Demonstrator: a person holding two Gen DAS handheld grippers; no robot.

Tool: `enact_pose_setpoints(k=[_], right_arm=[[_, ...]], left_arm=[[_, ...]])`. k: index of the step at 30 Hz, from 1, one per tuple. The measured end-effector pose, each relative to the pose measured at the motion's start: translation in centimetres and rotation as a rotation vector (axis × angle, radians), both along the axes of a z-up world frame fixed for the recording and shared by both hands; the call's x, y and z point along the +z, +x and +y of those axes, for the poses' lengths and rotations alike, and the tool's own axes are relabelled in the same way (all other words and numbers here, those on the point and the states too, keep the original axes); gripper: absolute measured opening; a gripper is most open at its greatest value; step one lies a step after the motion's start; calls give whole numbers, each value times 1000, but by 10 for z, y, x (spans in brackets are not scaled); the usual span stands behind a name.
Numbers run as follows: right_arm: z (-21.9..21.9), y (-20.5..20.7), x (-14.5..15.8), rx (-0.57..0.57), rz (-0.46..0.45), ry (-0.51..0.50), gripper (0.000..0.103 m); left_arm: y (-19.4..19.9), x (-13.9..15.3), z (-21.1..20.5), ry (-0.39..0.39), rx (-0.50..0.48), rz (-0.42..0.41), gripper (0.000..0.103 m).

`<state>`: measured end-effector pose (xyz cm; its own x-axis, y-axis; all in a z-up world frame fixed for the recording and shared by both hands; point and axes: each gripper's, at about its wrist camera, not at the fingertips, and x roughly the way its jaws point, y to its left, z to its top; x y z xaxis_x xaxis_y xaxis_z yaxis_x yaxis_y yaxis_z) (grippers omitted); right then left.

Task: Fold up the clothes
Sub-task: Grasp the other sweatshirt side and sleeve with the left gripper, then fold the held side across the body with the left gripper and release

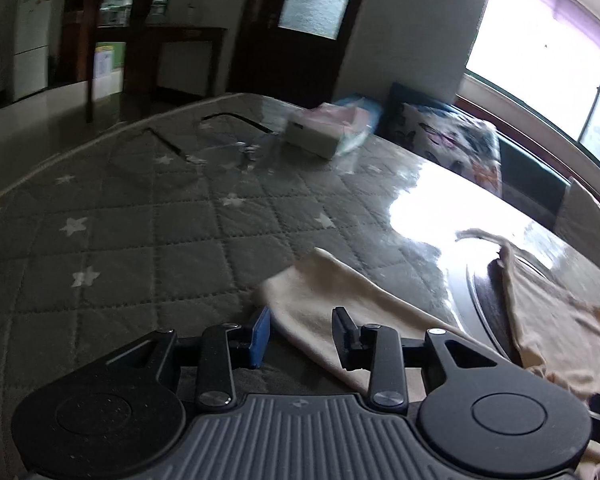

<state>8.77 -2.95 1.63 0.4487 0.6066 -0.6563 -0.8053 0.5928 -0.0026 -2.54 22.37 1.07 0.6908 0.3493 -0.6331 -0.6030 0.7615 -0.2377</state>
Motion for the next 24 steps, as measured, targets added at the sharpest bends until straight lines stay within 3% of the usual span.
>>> enact_pose_setpoints(k=[5, 7, 12, 18, 24], right_arm=[[-12, -4, 12, -7, -16, 19, 34], [-16, -4, 14, -13, -21, 24, 34], [-33, -8, 21, -44, -15, 49, 34], [-66, -4, 25, -123, 1, 79, 34], [-105, 5, 25, -244, 6, 101, 34]], left_arm=[[-1, -3, 6, -13, 36, 7, 35], [2, -4, 7, -12, 24, 9, 10], [5, 13, -5, 2, -39, -38, 5], [16, 59, -74, 52, -304, -159, 5], [39, 75, -162, 69, -624, -232, 5]])
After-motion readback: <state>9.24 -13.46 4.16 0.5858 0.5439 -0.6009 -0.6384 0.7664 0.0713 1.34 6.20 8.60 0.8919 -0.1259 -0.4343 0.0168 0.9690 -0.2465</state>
